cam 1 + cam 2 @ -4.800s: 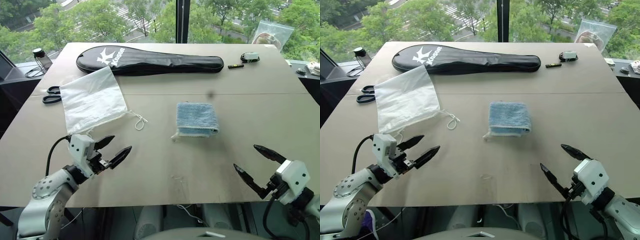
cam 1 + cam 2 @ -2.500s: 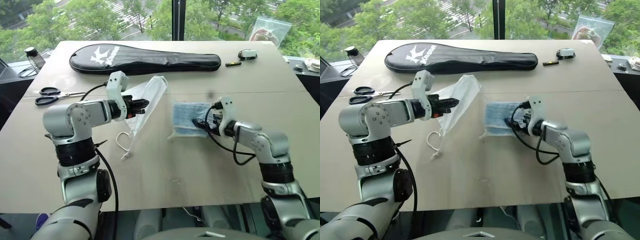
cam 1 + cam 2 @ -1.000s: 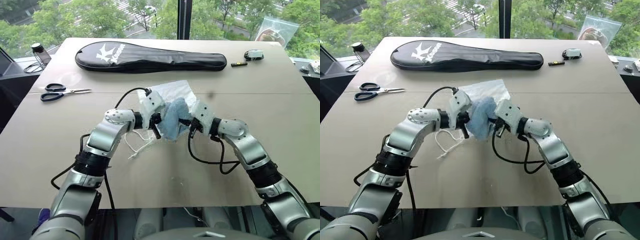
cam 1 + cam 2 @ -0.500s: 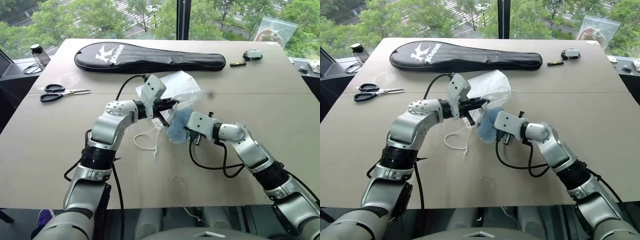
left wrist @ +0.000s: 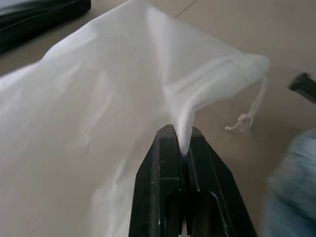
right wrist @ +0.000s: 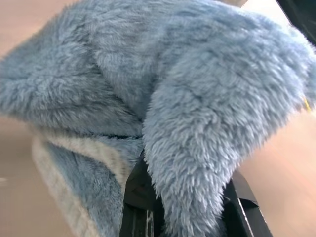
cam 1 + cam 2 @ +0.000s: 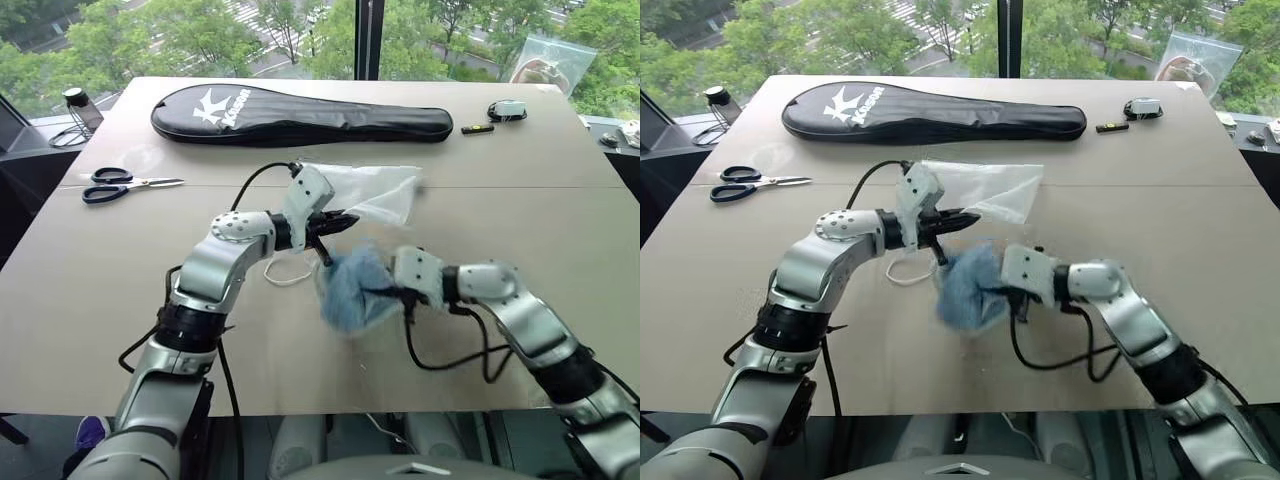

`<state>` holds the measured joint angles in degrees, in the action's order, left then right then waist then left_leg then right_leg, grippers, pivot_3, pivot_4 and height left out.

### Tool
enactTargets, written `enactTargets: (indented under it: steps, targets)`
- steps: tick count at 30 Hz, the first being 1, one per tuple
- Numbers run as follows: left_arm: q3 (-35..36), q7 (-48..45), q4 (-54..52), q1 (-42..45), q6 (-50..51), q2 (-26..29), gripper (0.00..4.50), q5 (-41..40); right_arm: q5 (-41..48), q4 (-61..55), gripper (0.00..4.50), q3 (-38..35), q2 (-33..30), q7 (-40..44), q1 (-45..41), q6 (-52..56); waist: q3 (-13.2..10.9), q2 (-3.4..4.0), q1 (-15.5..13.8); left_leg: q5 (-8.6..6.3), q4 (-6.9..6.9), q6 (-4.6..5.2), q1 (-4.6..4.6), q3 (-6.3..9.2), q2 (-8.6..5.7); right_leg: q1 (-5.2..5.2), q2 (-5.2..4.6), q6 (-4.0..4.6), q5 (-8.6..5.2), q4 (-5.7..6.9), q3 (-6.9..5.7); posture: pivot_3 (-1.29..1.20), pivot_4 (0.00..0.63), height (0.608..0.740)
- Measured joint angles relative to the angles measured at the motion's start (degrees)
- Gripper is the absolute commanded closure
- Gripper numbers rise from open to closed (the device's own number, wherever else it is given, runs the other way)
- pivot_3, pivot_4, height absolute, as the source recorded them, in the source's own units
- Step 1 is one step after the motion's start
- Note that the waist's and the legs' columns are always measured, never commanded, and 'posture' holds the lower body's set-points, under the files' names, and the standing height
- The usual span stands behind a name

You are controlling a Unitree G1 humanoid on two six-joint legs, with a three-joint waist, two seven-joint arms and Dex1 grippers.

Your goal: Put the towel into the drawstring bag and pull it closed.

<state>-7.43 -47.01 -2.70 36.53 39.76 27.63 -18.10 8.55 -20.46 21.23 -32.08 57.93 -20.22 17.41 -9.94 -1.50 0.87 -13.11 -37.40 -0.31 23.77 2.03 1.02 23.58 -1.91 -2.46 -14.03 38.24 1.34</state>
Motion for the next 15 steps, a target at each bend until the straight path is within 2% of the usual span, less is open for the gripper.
enactTargets:
  steps: [4, 7, 9, 15]
  targets:
    - [1.8, -0.3, 2.6, 4.1, 4.0, -0.3, 4.5, -2.5, 3.9, -6.4, 4.45, -3.3, -1.1, 0.8, 0.5, 0.0, 0.0, 0.0, 0.2, 0.0, -0.01, 0.0, -0.06, 0.0, 0.03, 0.0, 0.05, 0.0, -0.01, 0.07, 0.01, 0.0, 0.15, 0.74]
    - [3.3, -1.3, 6.7, 8.8, 8.3, 0.1, 4.5, -4.6, 2.7, -6.8, 4.45, -4.3, -0.3, -2.3, 0.1, -0.4, 0.0, -0.01, 0.1, 0.01, -0.06, 0.0, -0.04, 0.02, 0.02, 0.01, 0.05, 0.0, -0.01, 0.14, -0.02, 0.0, 0.15, 0.74]
    - [2.0, -3.6, 7.1, 10.6, 7.5, 2.2, 4.5, -3.9, 0.6, -6.7, 4.45, -4.3, 0.9, -5.0, -0.9, -1.4, 0.0, 0.01, 0.3, 0.01, -0.05, -0.01, -0.06, -0.05, 0.01, 0.02, 0.04, 0.0, -0.01, 0.14, 0.07, 0.0, 0.15, 0.74]
    - [-2.9, -15.1, 6.7, 7.9, 8.5, 7.0, 4.5, -5.7, -0.5, -6.9, 4.45, -4.1, 1.6, -6.6, -2.0, -1.8, 0.0, 0.04, 0.1, 0.01, -0.03, -0.01, 0.01, -0.06, 0.02, 0.07, 0.03, 0.02, -0.02, 0.11, 0.05, 0.0, 0.15, 0.74]
